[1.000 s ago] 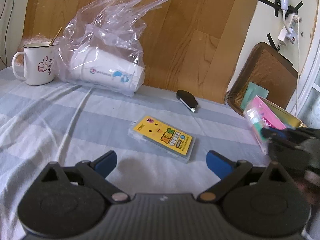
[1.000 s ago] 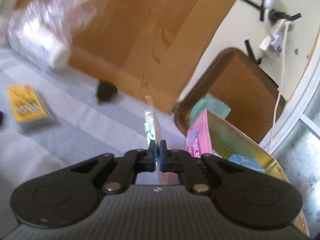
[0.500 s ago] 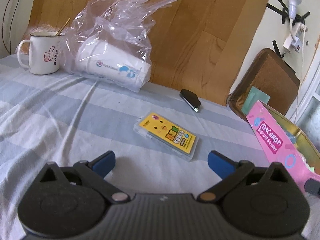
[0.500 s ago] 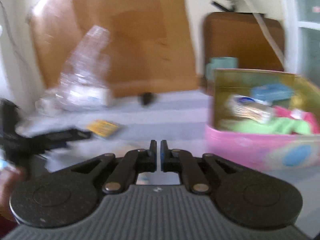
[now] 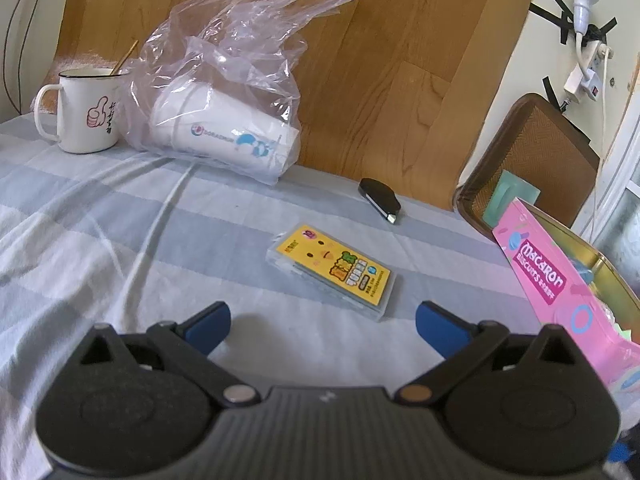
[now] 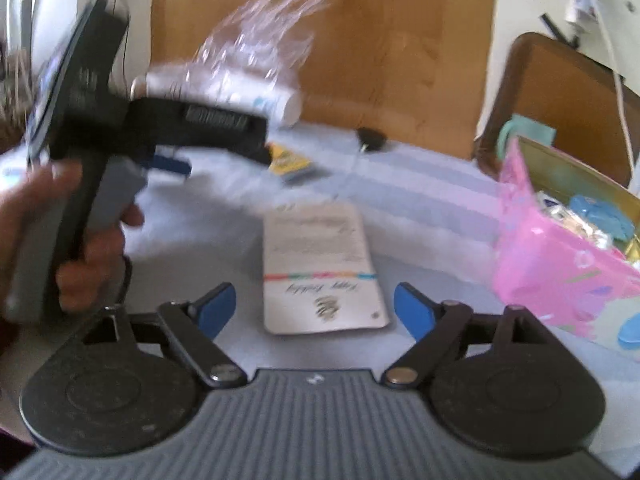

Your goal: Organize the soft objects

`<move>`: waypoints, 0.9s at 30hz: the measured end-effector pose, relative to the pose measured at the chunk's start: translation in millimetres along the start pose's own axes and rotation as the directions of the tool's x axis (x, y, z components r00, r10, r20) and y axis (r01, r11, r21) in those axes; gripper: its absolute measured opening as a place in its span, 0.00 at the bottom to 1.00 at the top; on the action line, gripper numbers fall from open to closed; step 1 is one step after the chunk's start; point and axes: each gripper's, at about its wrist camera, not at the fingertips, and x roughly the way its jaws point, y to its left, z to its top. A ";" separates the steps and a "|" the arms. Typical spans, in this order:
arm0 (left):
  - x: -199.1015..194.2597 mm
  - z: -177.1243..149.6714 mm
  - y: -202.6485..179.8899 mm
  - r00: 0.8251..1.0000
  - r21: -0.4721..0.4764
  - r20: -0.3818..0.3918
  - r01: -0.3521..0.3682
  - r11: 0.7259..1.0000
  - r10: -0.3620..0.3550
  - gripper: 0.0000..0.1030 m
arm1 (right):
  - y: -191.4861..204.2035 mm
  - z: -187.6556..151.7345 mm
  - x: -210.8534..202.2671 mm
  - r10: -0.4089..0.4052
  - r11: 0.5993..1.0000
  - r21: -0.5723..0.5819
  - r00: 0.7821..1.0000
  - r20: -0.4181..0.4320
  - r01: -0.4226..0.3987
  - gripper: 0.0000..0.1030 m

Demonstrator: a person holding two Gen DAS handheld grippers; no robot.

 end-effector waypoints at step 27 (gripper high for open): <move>-1.6 -4.7 -10.8 1.000 0.068 0.014 0.019 0.997 -0.020 0.99 | -68.2 -33.2 -29.3 0.156 0.872 0.460 0.986 0.063 -0.167 0.07</move>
